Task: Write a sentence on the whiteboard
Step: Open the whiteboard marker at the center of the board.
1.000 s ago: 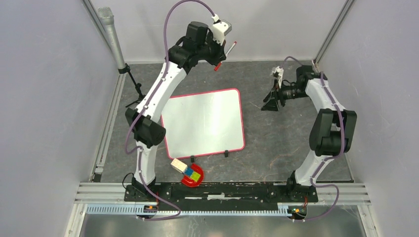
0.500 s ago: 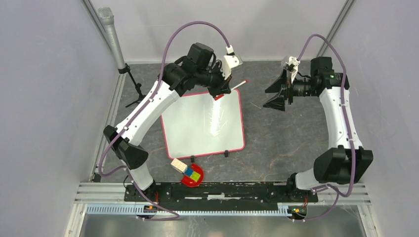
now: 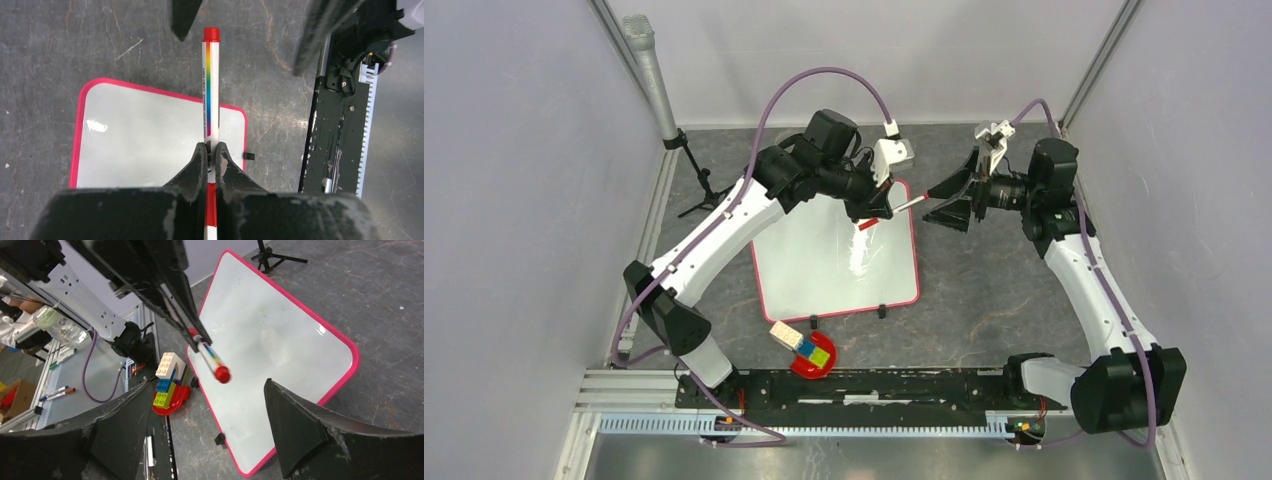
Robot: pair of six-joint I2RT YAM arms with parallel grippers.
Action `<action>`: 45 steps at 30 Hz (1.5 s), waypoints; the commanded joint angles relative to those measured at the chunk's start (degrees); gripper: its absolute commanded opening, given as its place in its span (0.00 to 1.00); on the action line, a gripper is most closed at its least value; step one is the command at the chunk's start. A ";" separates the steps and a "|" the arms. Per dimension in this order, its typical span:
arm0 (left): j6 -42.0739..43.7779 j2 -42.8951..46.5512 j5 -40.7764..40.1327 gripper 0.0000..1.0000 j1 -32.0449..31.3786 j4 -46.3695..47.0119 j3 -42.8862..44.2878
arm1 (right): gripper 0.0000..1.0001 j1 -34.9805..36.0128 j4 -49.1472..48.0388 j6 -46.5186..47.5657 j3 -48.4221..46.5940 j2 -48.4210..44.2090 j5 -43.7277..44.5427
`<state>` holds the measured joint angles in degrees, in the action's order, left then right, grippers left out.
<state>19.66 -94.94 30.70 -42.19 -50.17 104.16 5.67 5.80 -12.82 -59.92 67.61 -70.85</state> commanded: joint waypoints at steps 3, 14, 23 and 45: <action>-0.51 3.76 3.66 0.03 -0.70 3.33 -0.92 | 0.85 1.28 -13.77 -13.08 0.48 1.54 2.78; -0.51 3.45 3.09 0.02 -2.19 3.68 -0.45 | 0.61 5.64 -16.17 -16.36 2.53 1.92 1.62; 3.24 4.07 5.65 0.02 -2.20 1.18 -0.54 | 0.31 7.05 -3.41 -6.91 -1.55 3.66 1.86; 3.30 14.60 5.49 0.88 4.75 -1.35 -13.48 | 0.00 7.32 -27.39 -28.07 8.77 -2.02 2.74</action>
<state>24.10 -82.21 31.27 -38.00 -53.43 92.66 12.71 -9.69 -31.62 -52.29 67.22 -68.12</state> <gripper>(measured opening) 0.891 0.147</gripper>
